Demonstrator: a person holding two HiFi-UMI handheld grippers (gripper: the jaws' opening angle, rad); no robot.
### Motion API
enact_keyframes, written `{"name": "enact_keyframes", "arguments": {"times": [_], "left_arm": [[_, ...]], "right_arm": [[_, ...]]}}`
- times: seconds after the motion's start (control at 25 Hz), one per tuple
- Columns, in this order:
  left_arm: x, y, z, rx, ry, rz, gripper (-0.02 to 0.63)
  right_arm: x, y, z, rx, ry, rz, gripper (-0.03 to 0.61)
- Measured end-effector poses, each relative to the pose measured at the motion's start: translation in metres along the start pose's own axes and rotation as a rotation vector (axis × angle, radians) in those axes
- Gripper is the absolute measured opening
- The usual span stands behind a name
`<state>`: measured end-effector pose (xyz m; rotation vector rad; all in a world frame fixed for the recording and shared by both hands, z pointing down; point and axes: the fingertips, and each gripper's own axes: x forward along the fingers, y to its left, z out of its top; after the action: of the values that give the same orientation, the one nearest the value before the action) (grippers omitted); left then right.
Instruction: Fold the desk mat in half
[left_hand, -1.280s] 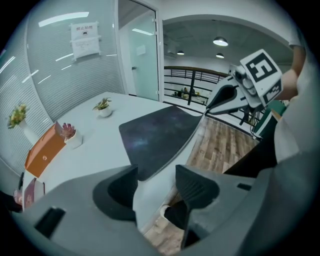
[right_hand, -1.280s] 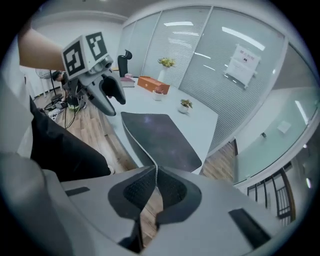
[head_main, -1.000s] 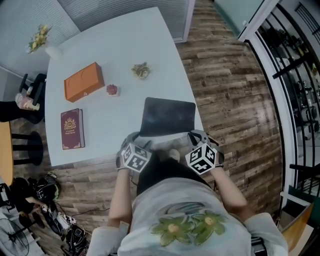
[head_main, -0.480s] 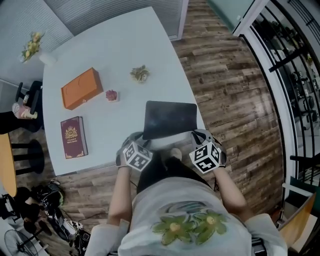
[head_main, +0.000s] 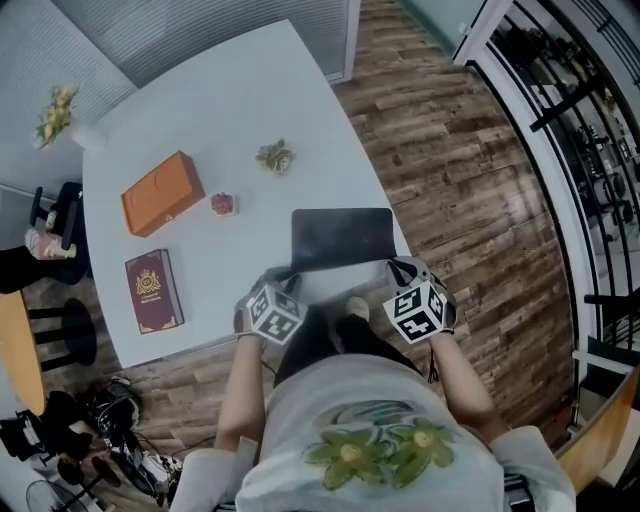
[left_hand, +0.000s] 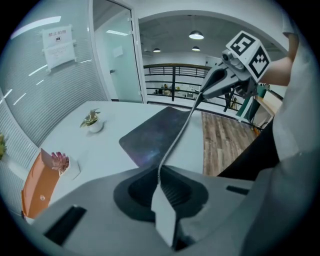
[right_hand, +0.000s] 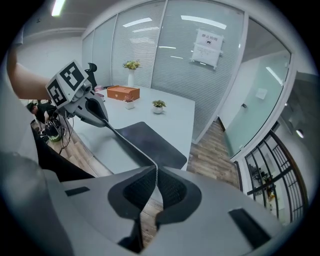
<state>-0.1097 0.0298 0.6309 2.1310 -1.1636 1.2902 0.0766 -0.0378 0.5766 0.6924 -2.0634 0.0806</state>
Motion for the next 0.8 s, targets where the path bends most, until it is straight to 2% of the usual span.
{"name": "enact_keyframes", "arguments": {"times": [0.4, 0.8], "left_arm": [[-0.01, 0.015, 0.019, -0.033, -0.057, 0.005, 0.02], [-0.018, 0.03, 0.039, -0.115, -0.13, -0.004, 0.02]], "right_arm": [[-0.005, -0.009, 0.007, 0.06, -0.01, -0.039, 0.029], [-0.006, -0.02, 0.014, 0.119, -0.024, -0.07, 0.029]]}}
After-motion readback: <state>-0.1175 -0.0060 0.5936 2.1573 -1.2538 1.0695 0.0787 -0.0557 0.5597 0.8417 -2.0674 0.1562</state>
